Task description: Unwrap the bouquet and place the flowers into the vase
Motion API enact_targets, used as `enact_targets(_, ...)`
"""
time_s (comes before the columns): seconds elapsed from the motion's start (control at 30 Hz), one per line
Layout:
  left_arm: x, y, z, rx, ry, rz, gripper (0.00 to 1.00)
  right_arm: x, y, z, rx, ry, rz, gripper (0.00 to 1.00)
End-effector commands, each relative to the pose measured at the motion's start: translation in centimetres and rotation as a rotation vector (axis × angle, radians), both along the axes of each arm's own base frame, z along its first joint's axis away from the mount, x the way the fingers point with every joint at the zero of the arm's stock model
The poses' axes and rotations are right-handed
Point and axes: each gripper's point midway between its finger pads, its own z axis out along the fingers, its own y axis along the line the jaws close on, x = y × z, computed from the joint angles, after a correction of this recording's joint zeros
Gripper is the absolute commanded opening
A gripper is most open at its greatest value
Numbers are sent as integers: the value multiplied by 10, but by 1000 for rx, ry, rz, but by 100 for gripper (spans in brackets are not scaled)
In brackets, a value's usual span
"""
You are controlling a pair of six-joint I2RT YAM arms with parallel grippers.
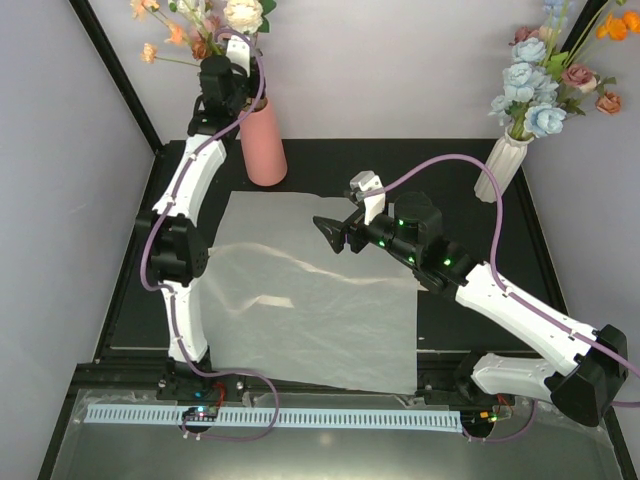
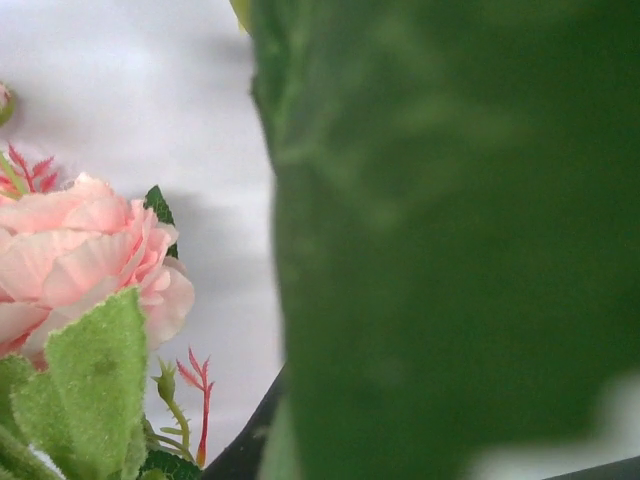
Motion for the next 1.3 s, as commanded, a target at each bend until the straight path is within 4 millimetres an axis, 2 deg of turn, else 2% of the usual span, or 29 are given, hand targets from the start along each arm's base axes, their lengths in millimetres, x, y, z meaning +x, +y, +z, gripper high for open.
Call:
enact_targets(0.0, 6, 13, 17, -24, -51, 28, 8, 2, -1, 3, 2, -12, -14, 100)
enact_targets(0.1, 12, 16, 11, -35, -46, 33, 10, 3, -1, 3, -1, -12, -17, 100)
enact_targets(0.17, 16, 17, 9, -38, -48, 36, 15, 3, -1, 1, -4, -11, -19, 100)
enact_targets(0.23, 18, 18, 6, -35, -50, 37, 23, 4, 0, 0, -7, -7, -18, 100)
enact_targets(0.33, 18, 18, 9, -33, -57, 34, 45, 4, 1, -1, -10, -4, -18, 100)
enact_targets(0.47, 11, 17, 22, -43, -73, 26, 67, 5, 2, -4, -16, 1, -15, 100)
enact_targets(0.6, 0, 23, 46, -70, -107, 52, 79, 5, 4, -4, -14, 6, -8, 100)
enact_targets(0.83, -28, 44, 87, -151, -132, 148, 90, 4, 4, -3, -13, 12, -2, 100)
enact_targets(1.03, -53, 62, 120, -181, -161, 223, 94, 3, 3, -1, -13, 10, -6, 100)
enact_targets(1.27, -89, 55, 157, -199, -203, 150, 97, 5, 2, -2, -18, 6, -17, 100)
